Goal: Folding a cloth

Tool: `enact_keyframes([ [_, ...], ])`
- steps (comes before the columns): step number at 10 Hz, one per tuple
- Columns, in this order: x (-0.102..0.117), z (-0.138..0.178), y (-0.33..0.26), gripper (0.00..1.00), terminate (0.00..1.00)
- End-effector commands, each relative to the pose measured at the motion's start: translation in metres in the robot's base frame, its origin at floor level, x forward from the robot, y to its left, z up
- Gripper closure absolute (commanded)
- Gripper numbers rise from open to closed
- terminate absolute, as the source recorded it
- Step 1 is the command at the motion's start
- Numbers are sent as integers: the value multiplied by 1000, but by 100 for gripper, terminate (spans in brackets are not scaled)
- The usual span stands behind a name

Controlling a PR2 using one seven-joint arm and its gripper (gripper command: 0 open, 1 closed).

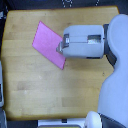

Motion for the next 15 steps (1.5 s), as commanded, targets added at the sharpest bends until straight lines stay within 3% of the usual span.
enact_keyframes([
  [1, 13, -35, 22, 0, 0],
  [14, 5, -81, -5, 0, 0],
  [15, 3, -80, -6, 100, 0],
])
